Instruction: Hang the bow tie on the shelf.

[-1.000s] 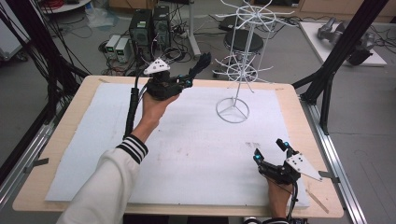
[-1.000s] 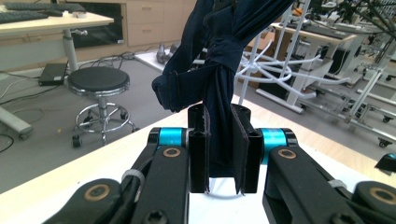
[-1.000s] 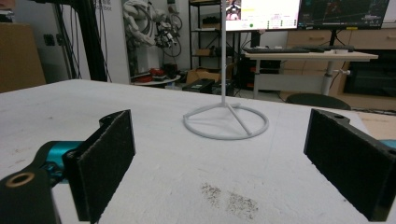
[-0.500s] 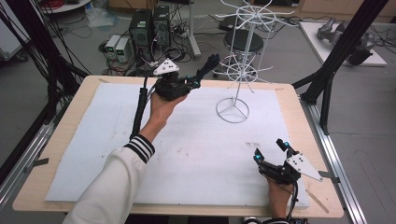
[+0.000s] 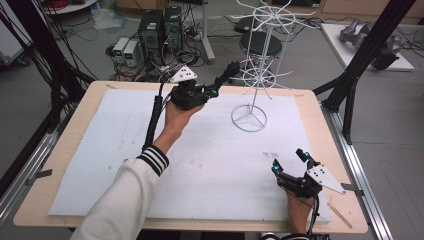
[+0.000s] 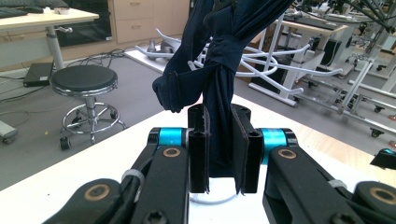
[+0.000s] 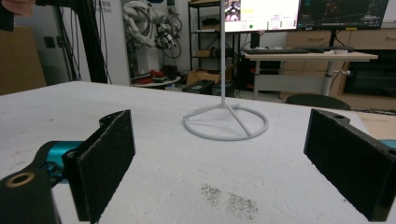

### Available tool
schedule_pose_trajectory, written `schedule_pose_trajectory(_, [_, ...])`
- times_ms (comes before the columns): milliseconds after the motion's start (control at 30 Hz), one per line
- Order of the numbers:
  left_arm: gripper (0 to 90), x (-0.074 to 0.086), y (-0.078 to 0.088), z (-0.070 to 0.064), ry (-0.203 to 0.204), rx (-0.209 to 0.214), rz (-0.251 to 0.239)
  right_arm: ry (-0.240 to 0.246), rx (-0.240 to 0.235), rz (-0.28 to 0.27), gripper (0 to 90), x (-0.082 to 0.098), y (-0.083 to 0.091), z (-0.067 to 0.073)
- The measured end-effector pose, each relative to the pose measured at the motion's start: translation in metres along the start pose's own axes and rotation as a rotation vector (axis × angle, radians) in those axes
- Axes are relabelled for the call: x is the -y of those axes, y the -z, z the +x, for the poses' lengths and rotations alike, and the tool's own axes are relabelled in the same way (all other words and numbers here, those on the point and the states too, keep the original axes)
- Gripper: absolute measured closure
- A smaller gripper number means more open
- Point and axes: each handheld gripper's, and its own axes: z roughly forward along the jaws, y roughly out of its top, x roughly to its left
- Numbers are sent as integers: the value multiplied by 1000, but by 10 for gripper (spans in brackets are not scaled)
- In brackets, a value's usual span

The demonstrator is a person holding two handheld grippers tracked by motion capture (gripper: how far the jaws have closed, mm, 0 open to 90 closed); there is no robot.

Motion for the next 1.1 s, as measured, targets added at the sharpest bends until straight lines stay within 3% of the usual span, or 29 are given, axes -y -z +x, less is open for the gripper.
schedule_pose_trajectory(333, [783,7,-10,-6,-26,0,37,2,1,-4,79,0,0,0])
schedule_pose_trajectory(533, [783,16,-17,-10,-49,-2,86,-1,0,-4,79,0,0,0])
schedule_pose_trajectory(767, [774,27,-23,-10,-54,10,134,-3,1,-5,79,0,0,0])
schedule_pose_trajectory(933, [758,35,-21,-8,-29,18,132,-4,-3,-3,79,0,1,-1])
schedule_pose_trajectory(1100, [582,48,-15,-2,-8,18,136,-10,-2,-3,79,0,1,0])
